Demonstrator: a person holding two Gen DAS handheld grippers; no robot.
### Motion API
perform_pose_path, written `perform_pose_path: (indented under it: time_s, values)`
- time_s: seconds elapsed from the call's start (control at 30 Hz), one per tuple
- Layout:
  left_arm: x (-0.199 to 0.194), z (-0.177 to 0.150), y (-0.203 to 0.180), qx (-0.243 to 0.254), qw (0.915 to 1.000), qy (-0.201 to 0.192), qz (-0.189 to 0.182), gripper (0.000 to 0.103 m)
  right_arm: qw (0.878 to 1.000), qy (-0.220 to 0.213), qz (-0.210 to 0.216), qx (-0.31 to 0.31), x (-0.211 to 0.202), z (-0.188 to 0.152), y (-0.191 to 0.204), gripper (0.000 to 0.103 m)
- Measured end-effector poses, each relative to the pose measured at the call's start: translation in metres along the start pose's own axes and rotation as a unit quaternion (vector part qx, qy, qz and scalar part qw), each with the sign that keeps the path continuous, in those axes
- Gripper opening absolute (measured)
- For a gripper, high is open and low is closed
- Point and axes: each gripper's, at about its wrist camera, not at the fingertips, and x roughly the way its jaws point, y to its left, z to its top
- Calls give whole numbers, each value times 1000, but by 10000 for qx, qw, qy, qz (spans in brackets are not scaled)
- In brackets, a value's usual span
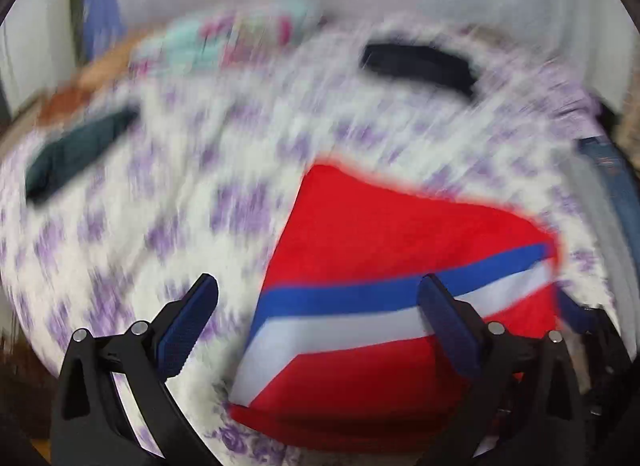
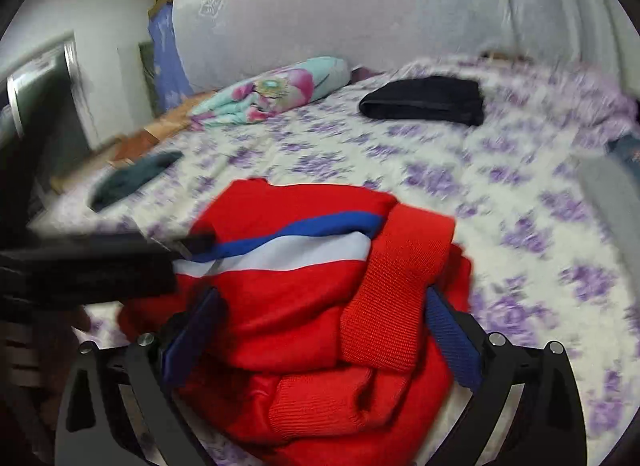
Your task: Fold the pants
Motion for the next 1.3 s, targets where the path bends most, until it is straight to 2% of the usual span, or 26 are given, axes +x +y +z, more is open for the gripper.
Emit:
perform_pose_path:
  time_s: [0.03,0.1,0.13,0.23,0.33,0.37,0.43,0.47,0.53,0.57,0.63,0.7,0.77,0.83,0.87,0.9,0.93,1.0,1.07,1.2,1.3]
  values:
    - [13,0,12,-493,9978,281,-337,99,9997,134,163,132,4,1,-6,100]
    - [28,-3,36,-1419,9834,571,-974,99,9981,85,459,399,3,1,-16,100]
    - [30,-2,39,-1526,9811,595,-1025,99,9976,76,531,432,3,1,-18,100]
    - [26,6,32,-1310,9876,511,-703,99,9980,142,533,319,5,0,-12,100]
    - [20,12,27,-1430,9883,403,-341,99,9982,172,531,197,4,0,-8,100]
    - [17,14,27,-1509,9879,299,-200,99,9982,138,553,194,3,0,-8,100]
    - [-3,19,29,-1628,9864,-145,142,97,9979,-12,569,293,-3,0,-13,100]
    - [-7,23,26,-1474,9889,-118,111,97,9974,-295,488,449,-13,1,-19,100]
    - [8,23,14,-975,9940,483,80,93,9926,-757,488,812,-28,1,-33,100]
    - [11,19,5,-770,9953,561,184,93,9897,-834,531,1033,-31,1,-42,100]
    - [7,14,-11,-349,9980,243,474,93,9888,-675,474,1244,-25,2,-49,100]
    - [9,17,-14,-214,9981,235,534,96,9921,-518,411,1069,-19,2,-42,100]
    - [9,22,-5,-329,9984,239,387,96,9946,-520,440,780,-20,2,-32,100]
    - [-2,24,6,-551,9963,-163,641,95,9942,-578,480,763,-22,2,-31,100]
    - [-7,24,11,-644,9953,-338,632,95,9932,-599,514,853,-23,1,-34,100]
    - [-11,25,17,-717,9948,-457,564,95,9924,-594,542,934,-23,1,-37,100]
    - [-9,25,23,-723,9953,-416,495,95,9919,-590,548,980,-23,0,-39,100]
    - [14,17,25,-528,9980,216,266,96,9920,-586,551,974,-24,-1,-38,100]
    - [17,11,30,-608,9981,102,71,98,9928,-577,586,865,-25,-2,-35,100]
    - [19,13,47,-771,9955,126,-527,98,9926,-586,698,807,-26,-4,-33,100]
    - [12,15,56,-772,9922,-169,-959,98,9906,-560,775,977,-27,-6,-40,100]
